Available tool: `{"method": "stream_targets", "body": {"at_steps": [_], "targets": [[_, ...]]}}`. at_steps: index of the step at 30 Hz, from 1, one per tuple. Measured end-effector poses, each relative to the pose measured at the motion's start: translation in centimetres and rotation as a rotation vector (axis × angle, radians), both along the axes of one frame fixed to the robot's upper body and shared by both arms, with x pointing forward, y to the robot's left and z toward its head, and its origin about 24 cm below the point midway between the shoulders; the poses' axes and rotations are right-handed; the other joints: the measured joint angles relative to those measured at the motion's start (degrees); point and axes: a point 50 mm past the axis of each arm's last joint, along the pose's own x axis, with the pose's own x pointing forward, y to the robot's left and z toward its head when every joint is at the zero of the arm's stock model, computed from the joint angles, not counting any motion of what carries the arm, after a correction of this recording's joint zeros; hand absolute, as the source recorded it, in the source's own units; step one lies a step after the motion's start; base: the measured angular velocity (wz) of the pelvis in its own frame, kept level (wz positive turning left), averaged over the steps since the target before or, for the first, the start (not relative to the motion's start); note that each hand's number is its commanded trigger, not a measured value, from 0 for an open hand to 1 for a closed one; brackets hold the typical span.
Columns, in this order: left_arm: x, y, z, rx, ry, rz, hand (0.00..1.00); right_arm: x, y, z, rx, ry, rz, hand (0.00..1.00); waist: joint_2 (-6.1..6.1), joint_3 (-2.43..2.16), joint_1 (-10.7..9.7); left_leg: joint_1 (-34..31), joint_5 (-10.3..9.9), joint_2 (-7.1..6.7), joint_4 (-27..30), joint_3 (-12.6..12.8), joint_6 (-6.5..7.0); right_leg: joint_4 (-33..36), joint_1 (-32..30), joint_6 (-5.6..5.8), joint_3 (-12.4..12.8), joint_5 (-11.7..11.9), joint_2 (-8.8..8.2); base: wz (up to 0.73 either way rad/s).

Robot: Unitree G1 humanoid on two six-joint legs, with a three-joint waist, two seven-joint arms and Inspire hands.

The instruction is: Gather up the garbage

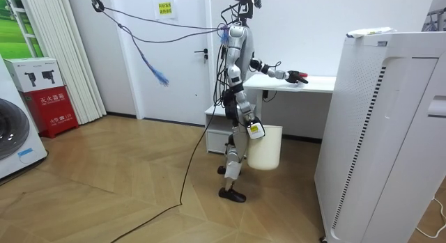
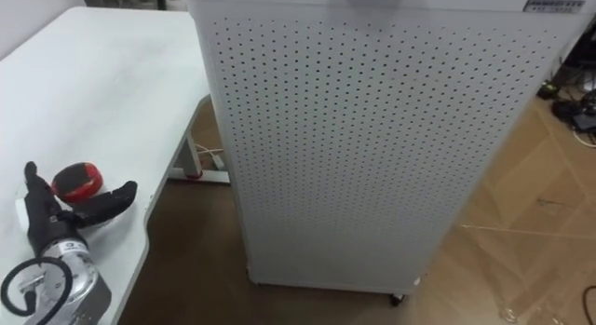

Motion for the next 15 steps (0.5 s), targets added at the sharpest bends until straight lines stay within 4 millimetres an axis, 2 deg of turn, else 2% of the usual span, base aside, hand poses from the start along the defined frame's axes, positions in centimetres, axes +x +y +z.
{"method": "stream_targets", "body": {"at_steps": [3,6,12,15], "targets": [[-0.4,2.0,0.2,-0.018,0.002,0.053,1.00,0.0,0.2,0.0,0.006,-0.001,0.000,1.00,-0.75,0.02,-0.12,0.07,0.01,0.02,0.28,0.11,0.01,0.07,0.00,-0.08,0.02,0.13,-0.01,0.00],[-0.2,2.9,0.6,-0.054,-0.008,0.092,1.00,0.1,0.3,0.0,0.009,-0.002,0.004,1.00,-1.24,0.01,-0.44,-0.48,0.01,0.04,0.75,0.11,0.02,-0.35,0.00,-0.03,-0.14,0.52,-0.04,0.01],[-0.4,3.8,0.5,-0.058,0.004,0.119,1.00,0.3,0.5,0.0,0.013,-0.004,0.011,1.00,-0.97,0.17,-1.40,-0.75,0.09,-0.11,0.80,0.18,0.15,-1.09,0.01,0.11,-0.17,1.05,-0.16,0.00],[-0.3,3.9,0.4,-0.074,0.010,0.127,1.00,0.3,0.5,0.0,0.021,-0.001,0.005,1.00,-0.55,0.45,-1.49,-0.66,0.13,-0.16,0.71,0.18,0.22,-1.07,0.04,0.12,-0.15,1.06,-0.19,0.00]]}}
